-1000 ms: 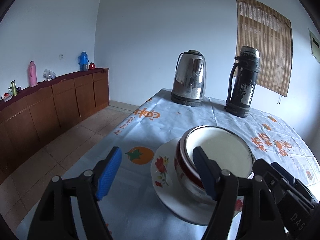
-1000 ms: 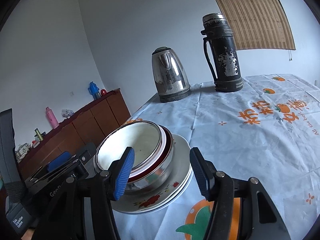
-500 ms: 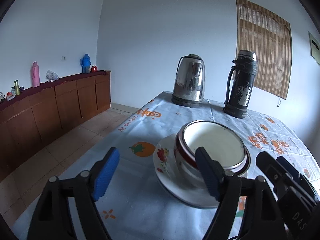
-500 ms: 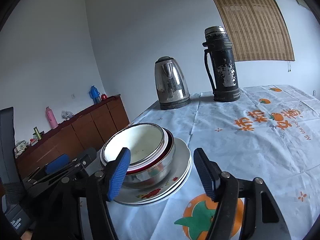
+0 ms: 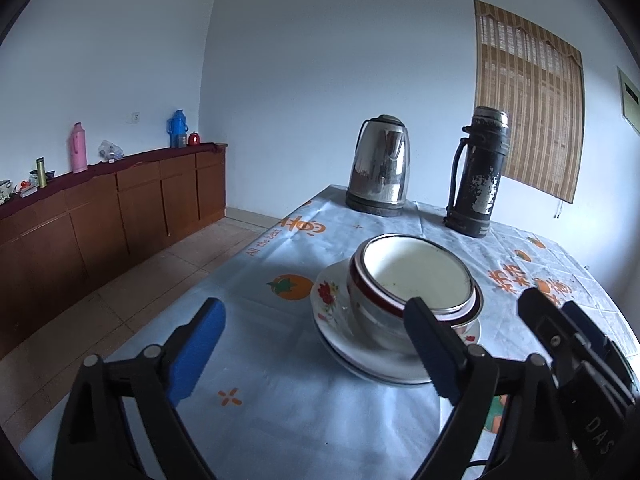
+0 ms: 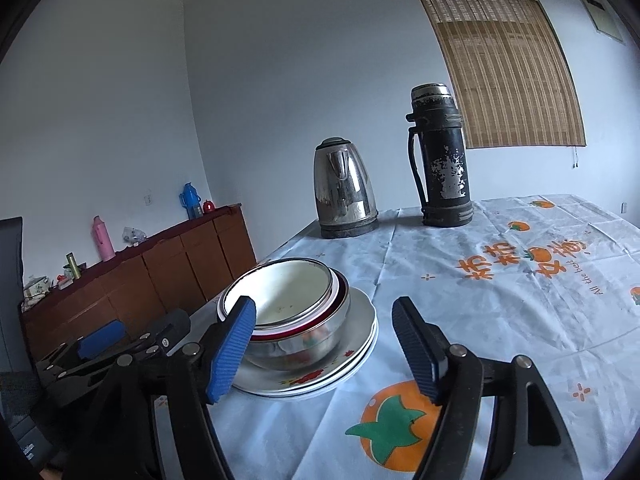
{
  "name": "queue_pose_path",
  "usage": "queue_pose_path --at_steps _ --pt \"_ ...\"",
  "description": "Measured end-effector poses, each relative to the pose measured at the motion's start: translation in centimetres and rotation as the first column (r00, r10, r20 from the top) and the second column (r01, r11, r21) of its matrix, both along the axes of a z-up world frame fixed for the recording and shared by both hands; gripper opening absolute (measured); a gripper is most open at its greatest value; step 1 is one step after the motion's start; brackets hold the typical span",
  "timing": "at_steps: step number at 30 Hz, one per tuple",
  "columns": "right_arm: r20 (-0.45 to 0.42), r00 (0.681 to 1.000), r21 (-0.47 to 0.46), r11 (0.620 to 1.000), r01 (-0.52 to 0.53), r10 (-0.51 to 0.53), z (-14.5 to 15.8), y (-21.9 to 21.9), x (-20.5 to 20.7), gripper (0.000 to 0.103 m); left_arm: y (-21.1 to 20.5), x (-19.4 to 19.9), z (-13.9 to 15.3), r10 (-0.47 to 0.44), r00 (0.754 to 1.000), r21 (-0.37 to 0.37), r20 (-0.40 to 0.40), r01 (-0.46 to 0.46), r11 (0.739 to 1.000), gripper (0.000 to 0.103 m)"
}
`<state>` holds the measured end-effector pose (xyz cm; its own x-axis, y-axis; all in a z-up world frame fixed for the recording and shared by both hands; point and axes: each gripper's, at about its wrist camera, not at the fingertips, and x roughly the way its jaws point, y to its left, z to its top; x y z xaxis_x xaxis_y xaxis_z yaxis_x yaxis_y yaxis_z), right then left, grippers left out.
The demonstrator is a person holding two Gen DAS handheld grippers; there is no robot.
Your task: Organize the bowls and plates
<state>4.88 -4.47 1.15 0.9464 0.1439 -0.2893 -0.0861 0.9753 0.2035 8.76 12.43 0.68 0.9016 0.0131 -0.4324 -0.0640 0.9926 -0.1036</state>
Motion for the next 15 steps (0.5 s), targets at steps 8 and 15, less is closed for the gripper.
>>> queue_pose_path --at_steps 8,15 --pt "0.052 0.998 0.001 0.999 0.038 -0.038 0.8 -0.6 -2.1 0.085 -0.3 -1.3 0.3 0.027 1.0 0.038 -0.008 -0.027 0.999 0.099" --pt "0.113 0.993 -0.027 0.999 0.039 -0.036 1.5 -0.3 -3.7 0.088 0.0 -2.4 0.9 0.043 0.999 0.054 0.001 -0.043 0.998 0.102"
